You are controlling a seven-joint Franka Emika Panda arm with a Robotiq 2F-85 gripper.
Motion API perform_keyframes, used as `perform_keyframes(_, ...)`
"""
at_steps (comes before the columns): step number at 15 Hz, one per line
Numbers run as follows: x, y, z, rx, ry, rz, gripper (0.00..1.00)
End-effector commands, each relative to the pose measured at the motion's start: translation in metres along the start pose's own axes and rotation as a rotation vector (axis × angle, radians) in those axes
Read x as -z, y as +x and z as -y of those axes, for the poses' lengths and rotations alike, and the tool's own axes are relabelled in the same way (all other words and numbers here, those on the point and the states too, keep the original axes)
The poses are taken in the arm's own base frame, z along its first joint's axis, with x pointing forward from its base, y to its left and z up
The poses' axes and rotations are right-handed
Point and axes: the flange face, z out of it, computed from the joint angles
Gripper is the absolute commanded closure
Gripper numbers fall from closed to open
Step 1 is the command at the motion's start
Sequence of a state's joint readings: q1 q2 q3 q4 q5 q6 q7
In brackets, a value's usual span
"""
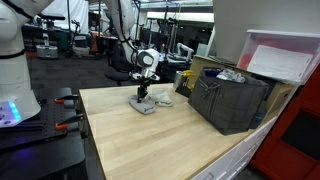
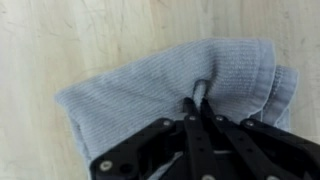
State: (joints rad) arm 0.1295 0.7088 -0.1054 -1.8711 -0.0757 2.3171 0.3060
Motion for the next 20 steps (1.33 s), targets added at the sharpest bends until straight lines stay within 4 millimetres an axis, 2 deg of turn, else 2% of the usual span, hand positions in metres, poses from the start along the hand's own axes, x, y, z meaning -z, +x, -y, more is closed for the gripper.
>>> perform_keyframes(1,-0.028,-0.006,-0.051,-0.104,-0.004,0.046,0.98)
perform_keyframes(6,-0.042,-0.012,-0.097,-0.189,-0.031,0.077,0.98)
perform_keyframes(10,-0.042,-0.020,-0.116,-0.257,-0.042,0.081,0.98)
perform_keyframes(11,-0.035,-0.024,-0.114,-0.253,-0.032,0.073,0.68)
perform_keyframes(12,-0.029,-0.027,-0.113,-0.248,-0.025,0.065,0.67)
perform_keyframes(16,0.019,-0.042,-0.098,-0.224,-0.014,-0.012,0.38)
perform_keyframes(20,0.071,-0.030,-0.067,-0.201,0.062,-0.112,0.10)
